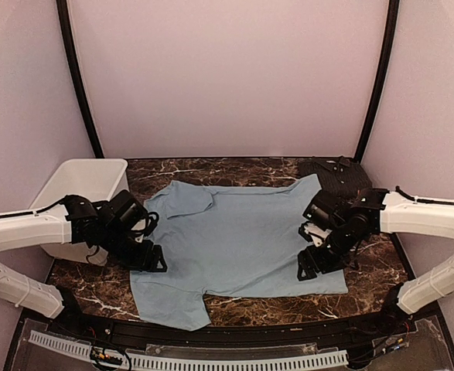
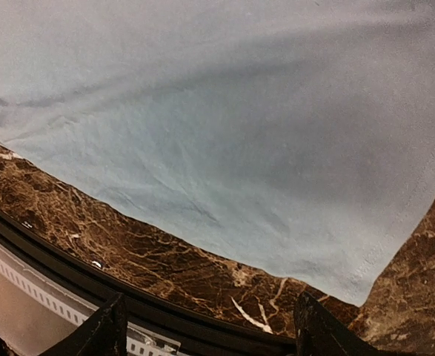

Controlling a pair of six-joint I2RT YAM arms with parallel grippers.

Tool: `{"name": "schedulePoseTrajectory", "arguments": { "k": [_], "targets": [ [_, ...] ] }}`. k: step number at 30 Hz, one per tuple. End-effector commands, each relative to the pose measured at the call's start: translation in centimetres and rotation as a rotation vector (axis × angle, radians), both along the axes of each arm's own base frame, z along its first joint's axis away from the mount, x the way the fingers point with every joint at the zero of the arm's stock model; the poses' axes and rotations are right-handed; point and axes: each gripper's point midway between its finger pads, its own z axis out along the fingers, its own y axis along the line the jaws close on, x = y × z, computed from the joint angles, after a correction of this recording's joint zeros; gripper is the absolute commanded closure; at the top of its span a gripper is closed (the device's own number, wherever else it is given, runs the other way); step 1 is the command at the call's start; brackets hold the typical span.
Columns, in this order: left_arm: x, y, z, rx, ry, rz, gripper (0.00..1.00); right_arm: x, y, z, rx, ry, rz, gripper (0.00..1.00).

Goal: Fold and stack the mixed laundry pile
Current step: Adjust the flattened T-shirt at the center of the board.

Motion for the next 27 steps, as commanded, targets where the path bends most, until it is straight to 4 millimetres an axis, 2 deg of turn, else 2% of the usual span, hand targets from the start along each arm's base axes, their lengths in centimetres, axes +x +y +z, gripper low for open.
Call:
{"name": "schedulePoseTrajectory", "arguments": {
  "k": [1, 5, 9, 18, 22, 27],
  "targets": [
    [-2.2, 1.2, -0.6, -0.006, 0.088, 0.073, 0.29, -1.3, -4.2, 0.2, -0.251, 0.013, -0.070, 0.28],
    [-2.0, 1.1, -0.4, -0.007, 0.088, 0.082, 0.29, -3.2, -5.7, 0.3, -0.395, 0.038, -0.069, 0.33],
    [-1.9, 0.5, -0.6, -0.026, 0.099, 0.081, 0.29, -3.9, -7.6, -0.2, -0.532, 0.055, -0.081, 0.36],
    [-0.9, -0.8, 0.4, -0.054, 0.073, 0.049, 0.29, -2.9, -8.1, -2.8, -0.700, 0.074, -0.057, 0.60],
    [-0.7, -0.9, 0.3, -0.056, 0.070, 0.051, 0.29, -2.5, -8.2, -3.1, -0.698, 0.088, -0.059, 0.60],
    [-0.9, 0.0, -0.2, -0.036, 0.067, 0.097, 0.29, -2.4, -8.2, -3.4, -0.705, 0.099, -0.053, 0.60]
  ]
}}
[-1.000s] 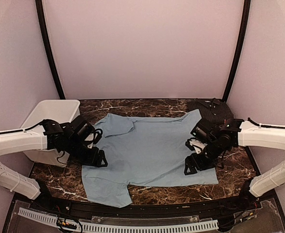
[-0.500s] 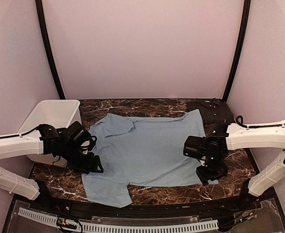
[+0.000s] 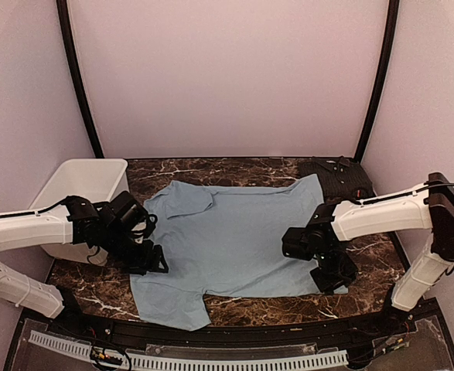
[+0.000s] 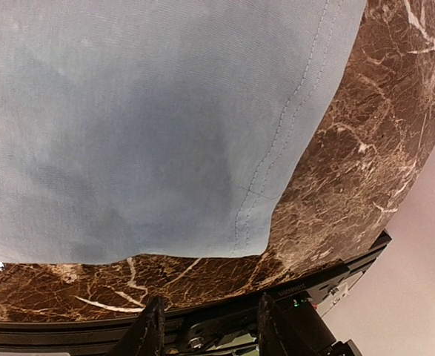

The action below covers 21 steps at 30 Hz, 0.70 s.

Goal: Fold and stack the mixed laundry pile
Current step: Adjust the flattened T-shirt at the center of the board.

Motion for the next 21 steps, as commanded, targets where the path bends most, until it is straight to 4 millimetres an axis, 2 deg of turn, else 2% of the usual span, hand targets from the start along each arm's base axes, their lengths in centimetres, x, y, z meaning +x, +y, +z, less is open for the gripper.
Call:
{"name": "schedulePoseTrajectory", "arguments": {
  "k": [1, 4, 6, 10, 12, 16, 19, 20, 21],
  "targets": [
    [-0.2, 0.6, 0.2, -0.002, -0.008, 0.042, 0.29, 0.6, 0.2, 0.1, -0.008, -0.001, 0.017, 0.60],
    [-1.1, 2.3, -0.6, 0.033, 0.006, 0.103, 0.30, 1.0, 1.8, 0.1, 0.061, -0.020, 0.019, 0.58],
    [-1.2, 3.2, -0.7, 0.038, -0.017, 0.145, 0.30, 1.9, 3.2, 0.8, 0.128, -0.069, 0.023, 0.57],
    [0.4, 3.7, 0.0, 0.055, -0.076, 0.178, 0.30, 5.0, 5.9, 2.9, 0.278, -0.176, 0.060, 0.54],
    [2.2, 3.5, 0.2, 0.056, -0.095, 0.187, 0.30, 7.5, 6.2, 4.0, 0.321, -0.236, 0.069, 0.53],
    [8.1, 3.0, 2.3, -0.014, -0.192, 0.216, 0.31, 14.4, 6.5, 6.4, 0.475, -0.387, 0.058, 0.52],
    [13.6, 2.3, 4.2, -0.060, -0.271, 0.240, 0.33, 19.4, 4.6, 7.8, 0.504, -0.489, 0.056, 0.52],
    [14.7, 1.9, 4.6, -0.067, -0.293, 0.221, 0.34, 20.9, 4.1, 8.0, 0.509, -0.511, 0.059, 0.52],
    [16.9, 1.1, 5.2, -0.081, -0.321, 0.220, 0.35, 22.5, 3.8, 8.5, 0.520, -0.542, 0.060, 0.53]
  ]
}}
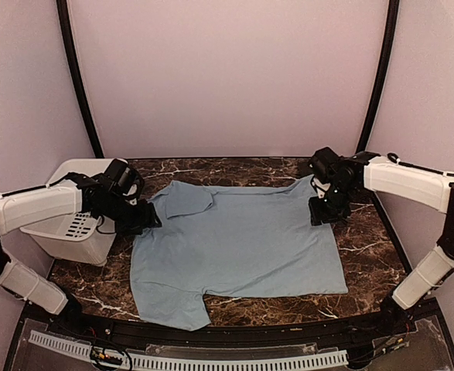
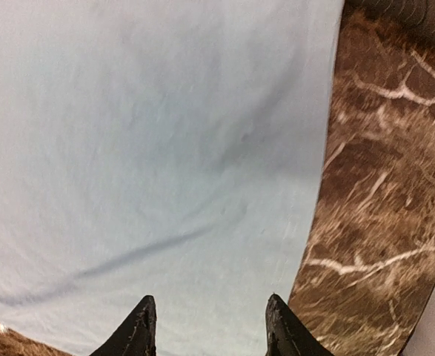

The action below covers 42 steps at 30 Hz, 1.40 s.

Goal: Fold and stack the mixed laundry pile
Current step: Adjust the flattened T-shirt at the center of the board.

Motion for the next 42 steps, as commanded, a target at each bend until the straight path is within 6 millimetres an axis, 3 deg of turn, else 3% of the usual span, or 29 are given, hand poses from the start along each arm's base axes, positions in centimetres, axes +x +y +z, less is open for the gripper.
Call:
{"name": "schedulePoseTrajectory", "arguments": {
  "k": [1, 2, 3, 4, 6, 9, 13, 19, 21, 31, 42],
  "targets": [
    [7.9, -2.7, 3.8, -0.060, -0.205, -0.070, 0.35, 8.1, -0.8, 2.7, 0.058, -0.201, 0.066, 0.53],
    [10.0, -3.3, 3.9, -0.064, -0.218, -0.070, 0.36, 9.8, -1.4, 2.9, 0.069, -0.221, 0.056, 0.53],
    [11.0, -3.6, 2.4, -0.043, -0.192, -0.080, 0.37, 11.3, -2.1, 3.0, 0.075, -0.236, 0.049, 0.53],
    [12.7, -3.7, 3.5, -0.046, -0.222, -0.069, 0.39, 12.7, -2.8, 2.9, 0.072, -0.249, 0.044, 0.53],
    [15.2, -3.7, 3.1, -0.028, -0.235, -0.063, 0.41, 15.1, -3.4, 2.9, 0.060, -0.273, 0.055, 0.54],
    [18.4, -3.5, 2.5, -0.045, -0.236, -0.042, 0.43, 18.2, -2.7, 2.5, 0.072, -0.299, 0.126, 0.53],
    [20.2, -3.9, 1.7, -0.050, -0.221, -0.057, 0.44, 22.1, -2.8, 2.1, 0.008, -0.338, 0.197, 0.53],
    [20.8, -3.8, 1.2, -0.039, -0.220, -0.067, 0.44, 27.0, -5.8, 2.9, 0.039, -0.369, 0.142, 0.54],
    [21.0, -3.7, 1.2, -0.041, -0.221, -0.062, 0.44, 27.9, -6.6, 2.5, 0.064, -0.359, 0.125, 0.56],
    [22.0, -3.7, 0.8, -0.030, -0.217, -0.063, 0.44, 30.1, -5.6, -0.5, 0.147, -0.322, 0.150, 0.63],
    [22.2, -3.6, 0.7, -0.034, -0.219, -0.060, 0.44, 30.8, -6.1, -3.5, 0.140, -0.270, 0.137, 0.64]
  ]
}}
